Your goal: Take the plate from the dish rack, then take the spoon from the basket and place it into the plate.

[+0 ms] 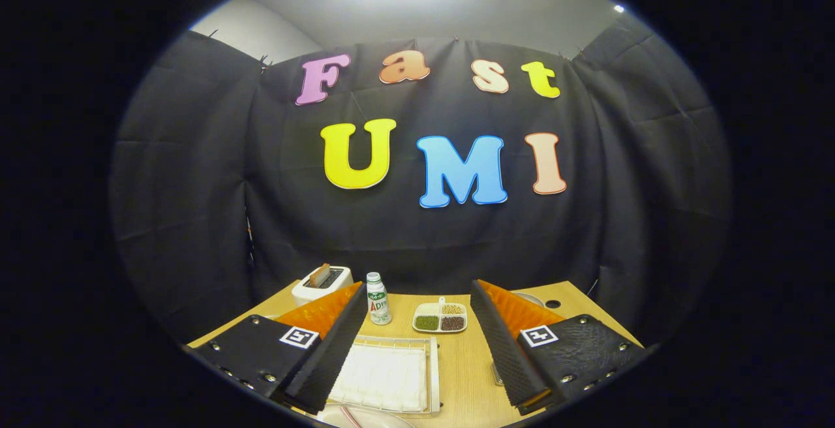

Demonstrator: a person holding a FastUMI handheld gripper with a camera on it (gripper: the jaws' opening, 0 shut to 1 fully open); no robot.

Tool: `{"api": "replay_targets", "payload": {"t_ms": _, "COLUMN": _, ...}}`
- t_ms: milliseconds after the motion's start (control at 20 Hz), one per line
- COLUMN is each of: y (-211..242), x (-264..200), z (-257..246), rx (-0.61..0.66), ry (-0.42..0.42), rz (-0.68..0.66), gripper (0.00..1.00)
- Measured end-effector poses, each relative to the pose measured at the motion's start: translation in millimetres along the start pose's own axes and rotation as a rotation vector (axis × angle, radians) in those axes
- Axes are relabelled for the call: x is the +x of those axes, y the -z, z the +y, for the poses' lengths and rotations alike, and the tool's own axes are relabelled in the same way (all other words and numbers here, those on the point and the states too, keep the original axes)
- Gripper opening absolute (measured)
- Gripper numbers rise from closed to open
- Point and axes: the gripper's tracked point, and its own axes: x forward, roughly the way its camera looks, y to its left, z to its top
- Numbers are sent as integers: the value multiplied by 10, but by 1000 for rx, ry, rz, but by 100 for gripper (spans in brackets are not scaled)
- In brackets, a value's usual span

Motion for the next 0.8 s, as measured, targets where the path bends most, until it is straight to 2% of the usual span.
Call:
{"api": "replay_targets", "payload": {"t_ms": 250, "y": 29, "x": 122, "z": -279, "rx": 39, "ry": 35, "rz": 0, "gripper": 97}}
{"api": "replay_targets", "payload": {"t_ms": 500, "y": -83, "x": 238, "z": -940, "rx": 84, "ry": 77, "rz": -174, "gripper": 97}}
{"api": "replay_targets", "payload": {"t_ms": 800, "y": 313, "x": 317, "z": -2432, "rx": 59, "ry": 367, "rz": -179, "gripper": 97}}
